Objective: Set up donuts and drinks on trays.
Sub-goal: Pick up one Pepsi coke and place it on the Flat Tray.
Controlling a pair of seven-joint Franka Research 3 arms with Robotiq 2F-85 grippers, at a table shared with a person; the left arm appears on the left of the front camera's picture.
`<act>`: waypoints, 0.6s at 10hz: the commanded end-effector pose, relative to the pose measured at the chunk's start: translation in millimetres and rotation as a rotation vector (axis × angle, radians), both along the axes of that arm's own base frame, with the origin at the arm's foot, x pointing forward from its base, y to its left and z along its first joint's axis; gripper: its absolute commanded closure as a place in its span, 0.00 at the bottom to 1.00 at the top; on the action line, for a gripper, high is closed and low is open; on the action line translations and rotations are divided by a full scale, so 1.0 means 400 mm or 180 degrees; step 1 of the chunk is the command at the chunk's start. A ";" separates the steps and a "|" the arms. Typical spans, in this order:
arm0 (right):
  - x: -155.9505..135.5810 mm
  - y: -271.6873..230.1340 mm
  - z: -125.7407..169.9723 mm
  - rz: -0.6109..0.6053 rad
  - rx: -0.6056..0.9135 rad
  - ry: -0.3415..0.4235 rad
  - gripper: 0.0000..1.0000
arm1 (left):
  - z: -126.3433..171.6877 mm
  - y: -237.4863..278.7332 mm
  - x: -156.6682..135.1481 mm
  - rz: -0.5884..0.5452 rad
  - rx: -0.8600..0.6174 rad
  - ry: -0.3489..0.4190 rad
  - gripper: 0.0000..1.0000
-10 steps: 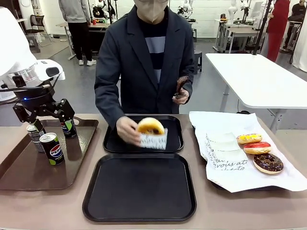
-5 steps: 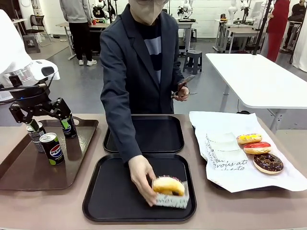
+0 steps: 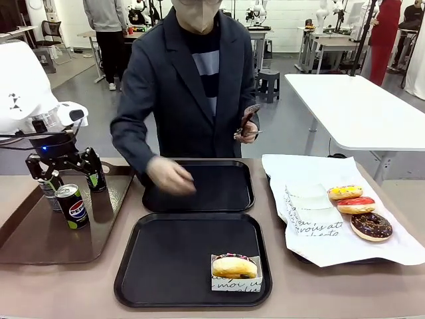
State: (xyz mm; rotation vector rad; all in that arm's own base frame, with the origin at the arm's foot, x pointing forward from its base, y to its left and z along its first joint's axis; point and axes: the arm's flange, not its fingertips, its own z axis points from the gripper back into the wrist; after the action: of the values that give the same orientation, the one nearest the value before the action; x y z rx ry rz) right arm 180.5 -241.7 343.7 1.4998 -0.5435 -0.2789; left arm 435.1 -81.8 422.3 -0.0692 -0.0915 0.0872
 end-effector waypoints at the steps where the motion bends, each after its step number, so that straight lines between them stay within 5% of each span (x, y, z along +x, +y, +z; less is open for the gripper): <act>1: 0.005 0.004 -0.001 -0.0046 0.0027 -0.0100 0.00 | -0.003 -0.007 0.024 0.0055 0.0187 -0.0017 0.00; 6: 0.005 0.004 -0.001 -0.0046 0.0027 -0.0100 0.00 | 0.015 -0.004 0.006 0.0023 0.0273 -0.0052 0.00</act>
State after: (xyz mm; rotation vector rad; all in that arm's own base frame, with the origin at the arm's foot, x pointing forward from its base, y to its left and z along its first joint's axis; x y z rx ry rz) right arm 180.5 -241.6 343.8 1.4995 -0.5442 -0.2778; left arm 441.4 -82.7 425.9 -0.0035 -0.1089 0.0751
